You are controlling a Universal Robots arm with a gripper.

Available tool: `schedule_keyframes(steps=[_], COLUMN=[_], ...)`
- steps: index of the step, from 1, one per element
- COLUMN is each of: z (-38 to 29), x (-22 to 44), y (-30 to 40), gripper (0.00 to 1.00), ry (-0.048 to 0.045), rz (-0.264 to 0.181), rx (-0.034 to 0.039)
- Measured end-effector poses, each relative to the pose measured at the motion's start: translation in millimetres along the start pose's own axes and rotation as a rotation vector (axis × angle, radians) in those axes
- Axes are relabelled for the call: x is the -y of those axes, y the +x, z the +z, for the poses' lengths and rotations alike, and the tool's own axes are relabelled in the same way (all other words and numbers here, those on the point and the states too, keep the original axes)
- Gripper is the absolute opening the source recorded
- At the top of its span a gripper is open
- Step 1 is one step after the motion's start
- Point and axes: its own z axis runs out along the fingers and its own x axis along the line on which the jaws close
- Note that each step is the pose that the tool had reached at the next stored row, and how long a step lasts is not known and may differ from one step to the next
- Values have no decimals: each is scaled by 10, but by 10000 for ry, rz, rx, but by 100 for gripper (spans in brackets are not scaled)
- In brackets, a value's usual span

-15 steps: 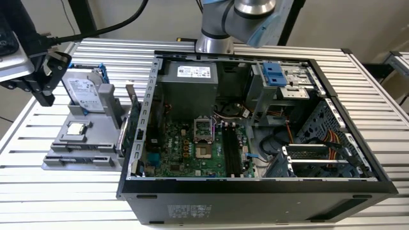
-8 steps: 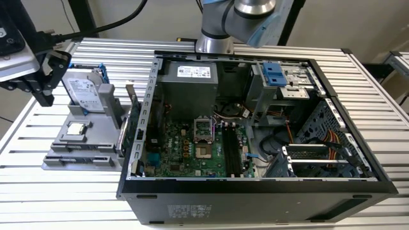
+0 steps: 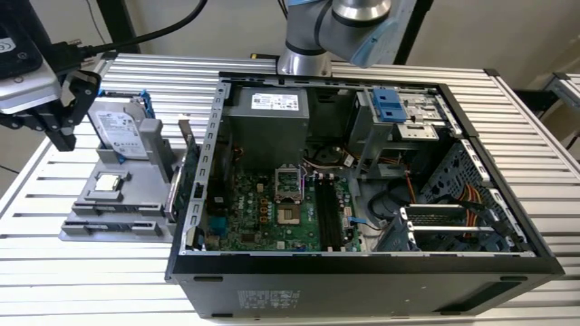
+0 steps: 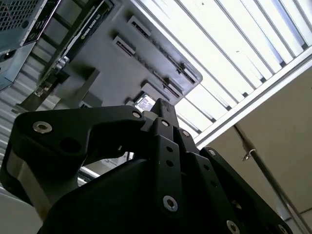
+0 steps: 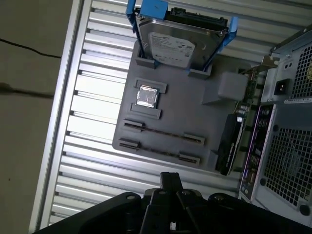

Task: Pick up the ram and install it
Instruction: 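Pick up the ram and move it above insertion slot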

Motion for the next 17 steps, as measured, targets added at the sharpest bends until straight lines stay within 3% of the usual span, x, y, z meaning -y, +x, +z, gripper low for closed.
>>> schedule_keyframes(steps=[17], z=[0], x=[0], y=[0], gripper=[0], ry=[33], rz=[-1179], rx=[-47])
